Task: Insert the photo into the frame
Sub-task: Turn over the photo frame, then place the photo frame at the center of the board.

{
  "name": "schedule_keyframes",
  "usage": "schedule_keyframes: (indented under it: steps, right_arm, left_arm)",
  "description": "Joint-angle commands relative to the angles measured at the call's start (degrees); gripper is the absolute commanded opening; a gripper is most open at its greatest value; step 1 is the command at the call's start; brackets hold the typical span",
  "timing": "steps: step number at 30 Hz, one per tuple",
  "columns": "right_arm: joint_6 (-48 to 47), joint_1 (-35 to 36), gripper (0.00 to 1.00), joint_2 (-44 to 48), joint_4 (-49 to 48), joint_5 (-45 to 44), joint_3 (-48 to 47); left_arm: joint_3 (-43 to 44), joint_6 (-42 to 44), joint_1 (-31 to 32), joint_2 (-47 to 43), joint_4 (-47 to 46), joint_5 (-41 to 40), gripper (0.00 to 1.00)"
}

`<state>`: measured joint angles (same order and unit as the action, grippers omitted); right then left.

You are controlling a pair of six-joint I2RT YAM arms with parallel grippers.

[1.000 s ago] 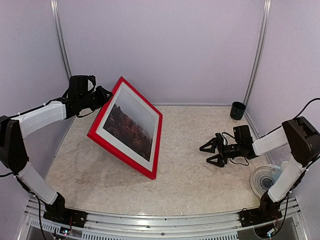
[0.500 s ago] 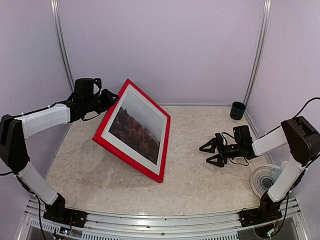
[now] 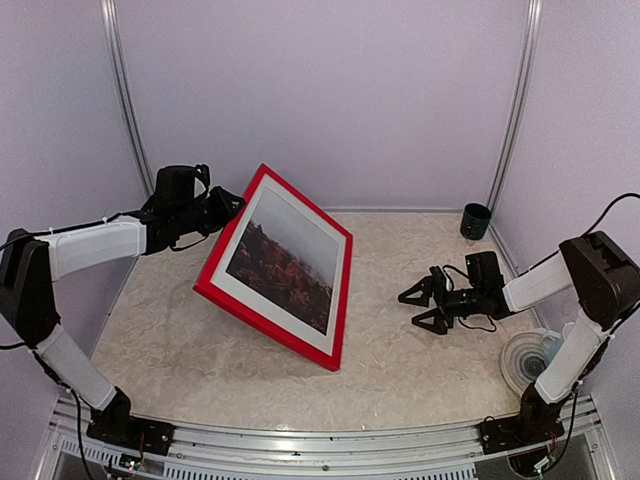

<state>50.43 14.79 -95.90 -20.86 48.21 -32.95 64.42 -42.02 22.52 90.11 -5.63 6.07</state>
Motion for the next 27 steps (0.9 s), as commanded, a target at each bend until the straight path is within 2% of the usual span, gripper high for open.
schedule_keyframes:
  steps: [1,27]
  right_arm:
    - [-0.2,0.2,0.99,-1.2,-0.7,0.0,0.3]
    - [-0.1,2.1,0.99,-4.1,-0.7,-0.1,-1.1]
  left_arm:
    - [-1.5,4.5,1.2,0.8,-1.3,-1.7,0.0]
    - [-7.1,2.9,3.4,-0.2,-3.7,-3.2,0.0]
